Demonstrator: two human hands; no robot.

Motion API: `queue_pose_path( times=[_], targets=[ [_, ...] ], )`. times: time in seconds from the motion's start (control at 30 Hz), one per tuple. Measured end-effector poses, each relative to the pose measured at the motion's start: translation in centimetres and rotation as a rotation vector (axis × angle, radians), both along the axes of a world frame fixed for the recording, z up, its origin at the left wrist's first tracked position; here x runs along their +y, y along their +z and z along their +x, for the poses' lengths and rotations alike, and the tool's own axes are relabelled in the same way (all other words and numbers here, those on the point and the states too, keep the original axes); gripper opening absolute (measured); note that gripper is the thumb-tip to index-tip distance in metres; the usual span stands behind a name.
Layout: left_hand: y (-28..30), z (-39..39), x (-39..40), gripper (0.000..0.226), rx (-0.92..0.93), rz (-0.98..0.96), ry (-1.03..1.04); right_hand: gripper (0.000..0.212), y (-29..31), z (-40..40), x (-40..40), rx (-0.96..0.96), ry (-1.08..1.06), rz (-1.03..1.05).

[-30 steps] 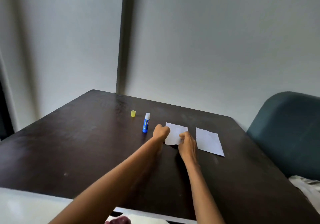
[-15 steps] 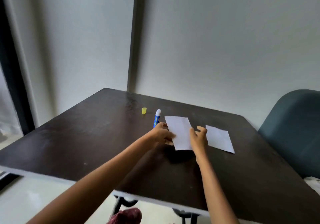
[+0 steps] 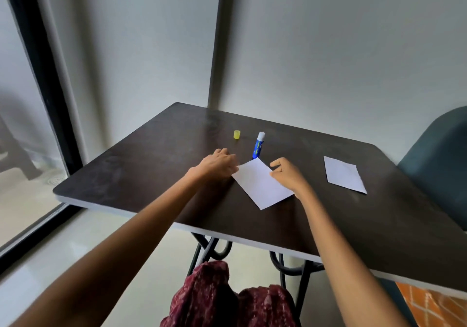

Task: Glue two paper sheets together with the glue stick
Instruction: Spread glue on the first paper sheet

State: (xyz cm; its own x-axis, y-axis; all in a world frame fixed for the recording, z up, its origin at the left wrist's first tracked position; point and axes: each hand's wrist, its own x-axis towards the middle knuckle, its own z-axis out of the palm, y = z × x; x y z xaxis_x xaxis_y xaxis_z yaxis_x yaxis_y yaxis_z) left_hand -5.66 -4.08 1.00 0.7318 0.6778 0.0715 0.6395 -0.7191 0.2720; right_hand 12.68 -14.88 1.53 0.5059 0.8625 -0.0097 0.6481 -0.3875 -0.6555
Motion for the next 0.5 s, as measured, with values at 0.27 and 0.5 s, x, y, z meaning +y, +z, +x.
queue_pose_path(
  times=[0.27, 0.5],
  targets=[
    [-1.6, -1.6, 2.9, 0.029, -0.090, 0.127, -0.255, 0.057, -0.1, -0.4, 3.5, -0.094, -0.155, 0.154],
    [-1.3, -0.8, 4.5, 0.023, -0.172, 0.077, -0.281, 0.032, -1.0, -1.2, 7.7, 0.092, -0.159, 0.346]
  ],
)
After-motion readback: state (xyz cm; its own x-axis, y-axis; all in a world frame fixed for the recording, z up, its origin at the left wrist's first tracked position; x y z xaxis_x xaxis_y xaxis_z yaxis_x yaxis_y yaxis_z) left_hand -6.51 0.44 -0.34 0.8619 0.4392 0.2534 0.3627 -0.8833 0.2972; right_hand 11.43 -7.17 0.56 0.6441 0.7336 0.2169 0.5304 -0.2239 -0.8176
